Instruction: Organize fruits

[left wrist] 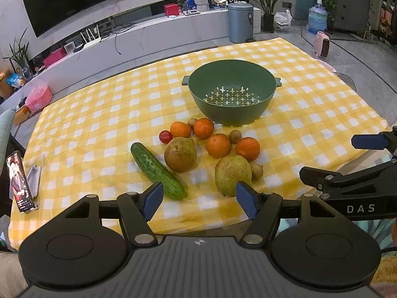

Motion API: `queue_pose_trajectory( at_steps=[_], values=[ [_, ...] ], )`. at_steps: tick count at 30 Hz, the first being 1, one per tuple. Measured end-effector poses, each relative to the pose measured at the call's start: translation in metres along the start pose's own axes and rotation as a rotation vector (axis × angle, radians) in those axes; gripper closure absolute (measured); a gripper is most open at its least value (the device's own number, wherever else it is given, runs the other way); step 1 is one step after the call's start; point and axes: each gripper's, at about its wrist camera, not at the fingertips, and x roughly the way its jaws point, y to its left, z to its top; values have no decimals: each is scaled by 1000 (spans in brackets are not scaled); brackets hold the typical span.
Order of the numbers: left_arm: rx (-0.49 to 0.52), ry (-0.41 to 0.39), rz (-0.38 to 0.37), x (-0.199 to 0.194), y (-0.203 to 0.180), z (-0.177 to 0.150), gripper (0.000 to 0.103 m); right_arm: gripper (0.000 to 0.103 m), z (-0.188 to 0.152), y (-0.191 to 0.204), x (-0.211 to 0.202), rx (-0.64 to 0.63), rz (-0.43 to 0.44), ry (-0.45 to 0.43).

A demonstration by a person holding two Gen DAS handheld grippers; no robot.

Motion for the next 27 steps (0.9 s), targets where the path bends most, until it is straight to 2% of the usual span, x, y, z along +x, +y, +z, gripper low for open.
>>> queue_pose_trajectory(
  at_steps=[16,20,24,27],
  values=[
    [1,-14,-18,-6,4,0,24,4,1,5,-7,-6,-4,-24],
    [36,-30,-46,-13,15,7,24,4,4,5,-6,16,23,-51],
    [48,-39,-109,-19,36,22,24,6,9,11,2,29,69,-49],
    [74,-43,-101,-19,48,32,25,8,14,19,10,39,106,-43]
  ],
)
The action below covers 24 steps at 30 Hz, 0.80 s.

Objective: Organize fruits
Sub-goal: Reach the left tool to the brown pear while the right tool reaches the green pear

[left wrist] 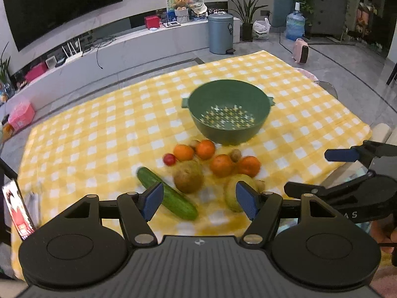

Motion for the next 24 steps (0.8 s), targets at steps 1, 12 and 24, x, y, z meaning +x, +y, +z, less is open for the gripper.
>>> queue_pose_trajectory(
  at_steps=[1,12,24],
  values=[
    [15,-2,-3,1,3,2,29,8,1,2,5,8,8,5],
    [112,116,-105,66,26,2,33,26,-6,14,61,78,48,84],
    [190,187,-154,138,25,4,22,26,-10,26,102,-20,26,100]
  ],
)
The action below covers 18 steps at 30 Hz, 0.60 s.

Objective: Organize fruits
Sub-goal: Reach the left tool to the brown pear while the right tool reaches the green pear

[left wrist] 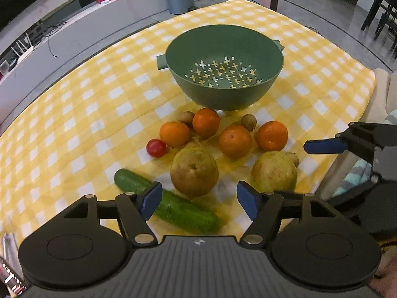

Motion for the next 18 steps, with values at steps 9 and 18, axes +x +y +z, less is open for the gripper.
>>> queue_pose_trajectory(
  at_steps=[9,18],
  values=[
    [32,35,-1,35,3,5,20,26,-2,1,21,-26,-2,14],
    [-21,57,0,52,7,6,20,29,2,6,37,-58,1,39]
  ],
)
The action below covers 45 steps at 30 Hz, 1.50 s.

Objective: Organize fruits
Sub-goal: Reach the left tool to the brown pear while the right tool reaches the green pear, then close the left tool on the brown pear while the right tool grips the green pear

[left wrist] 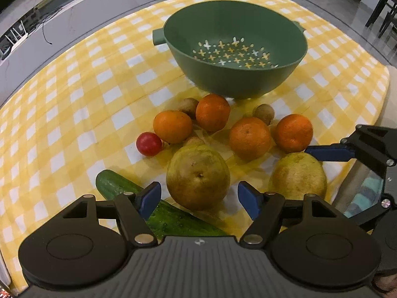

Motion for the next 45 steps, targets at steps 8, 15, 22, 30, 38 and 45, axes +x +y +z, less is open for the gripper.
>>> queue_pose_trajectory(
  at_steps=[8,15,22,30,38,45],
  values=[
    [5,2,41,7,-6,-3,22,37,0,0,3,-8,4,18],
    [-7,-34,62,7,-10,-6,35,37,0,4,4,-48,3,9],
    [-83,-44,63,4,-5,-7,36,38,3,2,-3,-44,23,-20],
    [-177,-110,47,-23,5,-8,38,38,7,-7,-21,-49,25,-66],
    [-140,-115,64,-31,-5,-4,39,38,8,-13,-28,-66,30,-57],
    [30,-36,106,-20,-22,6,38,37,-3,-22,-35,-5,26,-46]
  ],
)
